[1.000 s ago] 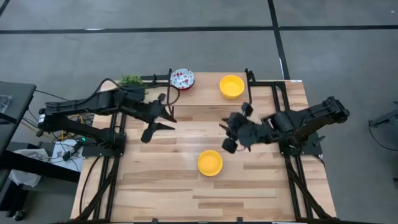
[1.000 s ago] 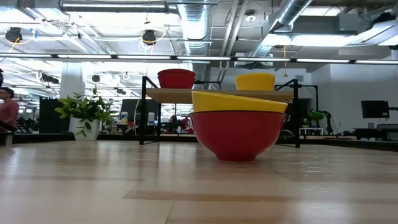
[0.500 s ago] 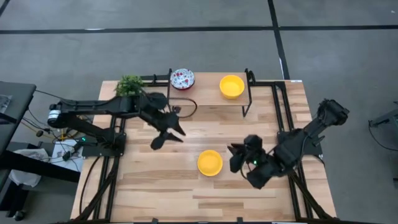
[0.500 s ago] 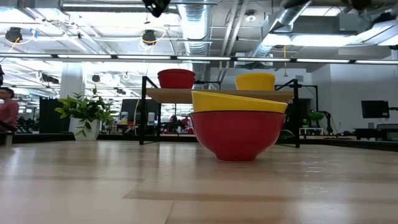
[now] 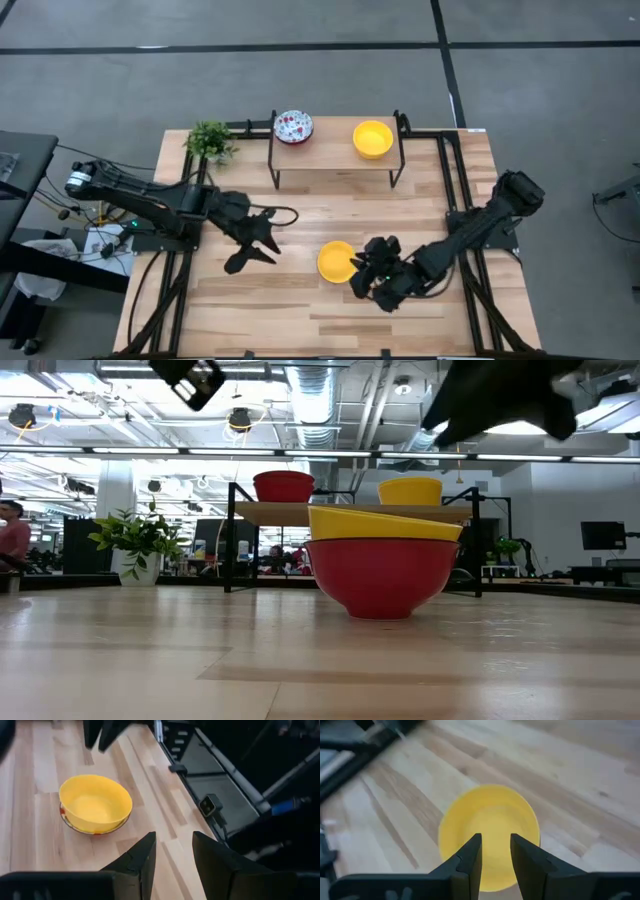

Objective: Pick & Place Mini bowls
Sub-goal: Stack the yellow bowl on top of the other yellow bowls on the shelf

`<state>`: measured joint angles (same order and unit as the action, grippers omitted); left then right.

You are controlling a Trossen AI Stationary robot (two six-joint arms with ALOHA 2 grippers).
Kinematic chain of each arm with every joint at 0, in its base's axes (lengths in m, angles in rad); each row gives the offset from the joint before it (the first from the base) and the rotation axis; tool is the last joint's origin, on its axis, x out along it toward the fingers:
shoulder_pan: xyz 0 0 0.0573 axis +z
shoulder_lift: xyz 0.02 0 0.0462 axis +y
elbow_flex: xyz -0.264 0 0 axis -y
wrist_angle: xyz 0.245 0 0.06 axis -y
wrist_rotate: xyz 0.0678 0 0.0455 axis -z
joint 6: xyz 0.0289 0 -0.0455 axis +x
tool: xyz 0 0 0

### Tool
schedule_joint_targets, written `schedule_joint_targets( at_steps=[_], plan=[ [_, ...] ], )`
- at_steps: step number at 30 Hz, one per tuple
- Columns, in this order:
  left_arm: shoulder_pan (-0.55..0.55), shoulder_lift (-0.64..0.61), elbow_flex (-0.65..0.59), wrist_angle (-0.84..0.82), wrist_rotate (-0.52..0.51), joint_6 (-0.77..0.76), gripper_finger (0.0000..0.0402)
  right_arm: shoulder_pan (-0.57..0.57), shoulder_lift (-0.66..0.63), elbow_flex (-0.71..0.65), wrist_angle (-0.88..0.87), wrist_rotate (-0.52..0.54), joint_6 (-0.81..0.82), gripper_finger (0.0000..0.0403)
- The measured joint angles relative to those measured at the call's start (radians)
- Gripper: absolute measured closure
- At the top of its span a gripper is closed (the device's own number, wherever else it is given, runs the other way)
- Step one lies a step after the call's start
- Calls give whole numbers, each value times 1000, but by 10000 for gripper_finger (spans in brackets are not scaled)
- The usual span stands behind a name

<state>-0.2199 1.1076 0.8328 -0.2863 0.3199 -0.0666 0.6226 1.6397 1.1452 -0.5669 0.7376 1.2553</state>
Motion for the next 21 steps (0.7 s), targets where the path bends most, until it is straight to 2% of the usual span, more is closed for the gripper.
schedule_joint_targets(
  at_steps=[7,16,21],
  plan=[
    [-70,-59,-126,113,-159,-105,276,-83,52,1,13,-146,-142,312],
    [-88,-73,-204,196,-212,-178,276,-162,42,2,-31,-193,-333,312],
    [-88,-73,-215,207,-215,-206,276,-191,51,1,-31,-266,-453,311]
  ],
)
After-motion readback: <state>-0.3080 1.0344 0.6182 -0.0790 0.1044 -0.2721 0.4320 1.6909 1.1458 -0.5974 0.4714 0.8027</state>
